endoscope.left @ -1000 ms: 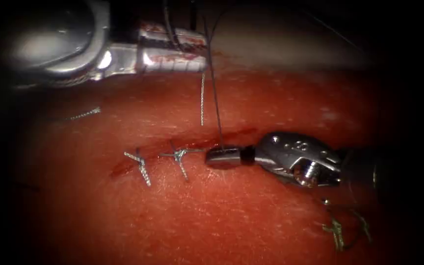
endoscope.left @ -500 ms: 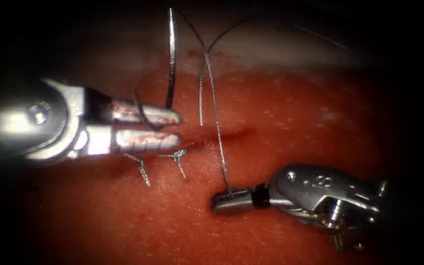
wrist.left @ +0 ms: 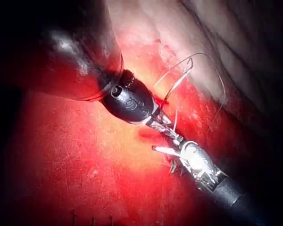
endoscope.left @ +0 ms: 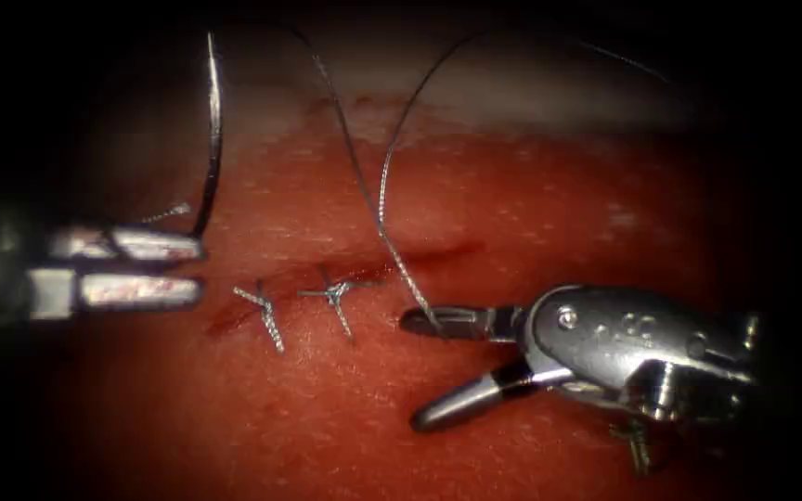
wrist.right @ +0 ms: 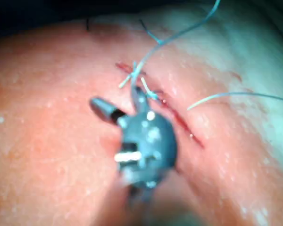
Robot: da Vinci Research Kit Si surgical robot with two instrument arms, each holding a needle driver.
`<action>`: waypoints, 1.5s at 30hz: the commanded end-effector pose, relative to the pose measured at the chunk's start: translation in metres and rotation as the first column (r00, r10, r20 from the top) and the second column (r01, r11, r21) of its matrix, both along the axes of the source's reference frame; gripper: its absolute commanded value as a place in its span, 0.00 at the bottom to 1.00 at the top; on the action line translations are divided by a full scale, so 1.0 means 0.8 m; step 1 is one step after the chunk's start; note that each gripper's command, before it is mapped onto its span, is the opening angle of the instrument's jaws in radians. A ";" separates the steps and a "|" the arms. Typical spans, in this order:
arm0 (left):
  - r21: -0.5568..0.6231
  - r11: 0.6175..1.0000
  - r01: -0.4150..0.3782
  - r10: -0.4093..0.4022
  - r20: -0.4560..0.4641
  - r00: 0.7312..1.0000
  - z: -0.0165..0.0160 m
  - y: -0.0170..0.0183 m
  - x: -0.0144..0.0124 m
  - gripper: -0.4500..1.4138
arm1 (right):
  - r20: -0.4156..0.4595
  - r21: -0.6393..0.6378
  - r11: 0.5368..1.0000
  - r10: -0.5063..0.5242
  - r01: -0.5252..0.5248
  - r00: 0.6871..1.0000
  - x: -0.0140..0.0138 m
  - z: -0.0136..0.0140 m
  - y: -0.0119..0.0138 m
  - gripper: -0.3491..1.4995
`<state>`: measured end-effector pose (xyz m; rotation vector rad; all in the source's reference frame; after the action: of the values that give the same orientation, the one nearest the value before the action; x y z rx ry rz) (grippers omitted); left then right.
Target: Wound Closure
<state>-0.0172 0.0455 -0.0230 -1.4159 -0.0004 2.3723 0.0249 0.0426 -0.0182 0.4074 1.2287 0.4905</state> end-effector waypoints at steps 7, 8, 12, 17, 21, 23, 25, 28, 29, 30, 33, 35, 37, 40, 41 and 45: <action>-0.007 0.999 0.053 -0.053 -0.013 0.998 -0.0007 0.0006 0.0030 0.05 | 0.060 -0.061 0.996 0.075 -0.072 0.995 -0.0018 0.0059 0.0019 0.90; -0.008 0.998 0.060 -0.060 -0.015 0.998 -0.0007 0.0006 0.0029 0.05 | 0.059 -0.063 0.995 0.076 -0.072 0.995 -0.0018 0.0066 0.0017 0.89; -0.008 0.998 0.056 -0.057 -0.013 0.998 -0.0007 0.0005 0.0025 0.05 | 0.062 -0.077 0.994 0.085 -0.080 0.994 -0.0009 0.0084 0.0009 0.85; -0.008 0.998 0.057 -0.058 -0.013 0.998 -0.0007 0.0005 0.0026 0.05 | 0.065 -0.094 0.992 0.096 -0.090 0.993 0.0007 0.0107 0.0000 0.80; -0.008 0.998 0.057 -0.057 -0.013 0.998 -0.0007 0.0004 0.0025 0.05 | 0.064 -0.100 0.991 0.100 -0.094 0.993 0.0013 0.0125 -0.0005 0.65; -0.008 0.998 0.056 -0.056 -0.012 0.998 -0.0006 0.0003 0.0024 0.05 | 0.049 -0.075 0.995 0.073 -0.070 0.996 0.0013 0.0128 -0.0006 0.28; -0.008 0.999 0.054 -0.054 -0.010 0.999 -0.0004 0.0002 0.0021 0.05 | -0.010 -0.051 0.998 -0.025 0.024 1.000 0.0012 0.0126 -0.0014 0.00; -0.008 0.999 0.049 -0.049 -0.006 0.999 -0.0002 0.0000 0.0019 0.05 | -0.020 -0.040 0.998 -0.046 0.045 0.999 0.0016 0.0121 -0.0022 0.00; -0.009 0.999 0.050 -0.050 -0.007 0.999 -0.0002 -0.0001 0.0018 0.05 | -0.019 -0.033 0.998 -0.054 0.053 0.998 0.0018 0.0118 -0.0025 0.00; -0.010 0.999 0.047 -0.047 -0.004 0.999 0.0001 -0.0003 0.0016 0.05 | -0.015 -0.018 0.998 -0.068 0.068 0.998 0.0021 0.0111 -0.0029 0.00; -0.018 0.999 0.044 -0.044 -0.004 0.999 0.0012 -0.0010 0.0013 0.05 | -0.012 0.044 0.995 -0.088 0.089 0.996 0.0020 0.0085 -0.0044 0.00; -0.026 0.999 0.043 -0.043 -0.002 0.999 0.0021 -0.0014 0.0013 0.05 | -0.013 0.071 0.991 -0.114 0.115 0.993 0.0019 0.0067 -0.0054 0.00; -0.039 0.999 0.035 -0.036 -0.006 0.999 0.0035 -0.0018 0.0013 0.05 | -0.041 0.116 0.980 -0.157 0.161 0.987 0.0017 0.0032 -0.0070 0.00; -0.035 0.999 0.033 -0.033 -0.012 0.999 0.0048 -0.0019 0.0017 0.05 | -0.067 0.132 0.972 -0.187 0.195 0.980 0.0017 -0.0008 -0.0084 0.00; -0.033 0.999 0.034 -0.034 -0.011 0.999 0.0053 -0.0020 0.0018 0.05 | -0.077 0.135 0.971 -0.190 0.199 0.979 0.0018 -0.0020 -0.0087 0.00; -0.029 0.999 0.027 -0.027 -0.017 0.999 0.0069 -0.0021 0.0027 0.05 | -0.134 0.150 0.966 -0.192 0.212 0.972 0.0036 -0.0090 -0.0110 0.00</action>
<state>-0.0146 0.0442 -0.0181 -1.3981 0.0614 2.3731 0.0271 0.0345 -0.0257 0.6994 1.2456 0.3972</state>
